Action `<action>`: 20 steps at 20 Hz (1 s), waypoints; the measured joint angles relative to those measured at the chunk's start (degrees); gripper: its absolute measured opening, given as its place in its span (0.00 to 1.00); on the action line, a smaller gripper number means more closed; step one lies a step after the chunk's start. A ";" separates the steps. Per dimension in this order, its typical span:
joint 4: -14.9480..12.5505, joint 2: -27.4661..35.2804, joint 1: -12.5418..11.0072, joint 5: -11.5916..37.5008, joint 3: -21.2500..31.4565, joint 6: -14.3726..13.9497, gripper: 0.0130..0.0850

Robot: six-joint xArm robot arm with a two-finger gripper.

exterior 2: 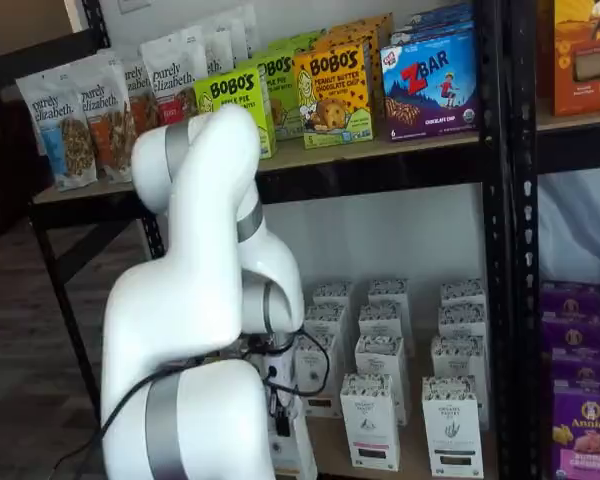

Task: Pick up the white box with a yellow strip in the middle, on the bottom shelf, the fourth box from the left

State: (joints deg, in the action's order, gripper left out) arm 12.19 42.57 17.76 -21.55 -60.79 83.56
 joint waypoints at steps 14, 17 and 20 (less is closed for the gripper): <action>-0.06 -14.25 0.61 2.41 17.16 -0.48 0.44; 1.73 -17.04 0.49 1.68 19.28 1.31 0.44; 1.96 -20.52 -0.03 1.00 21.99 1.97 0.44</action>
State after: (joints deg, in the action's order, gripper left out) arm 14.15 22.06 17.72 -20.55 -38.81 85.53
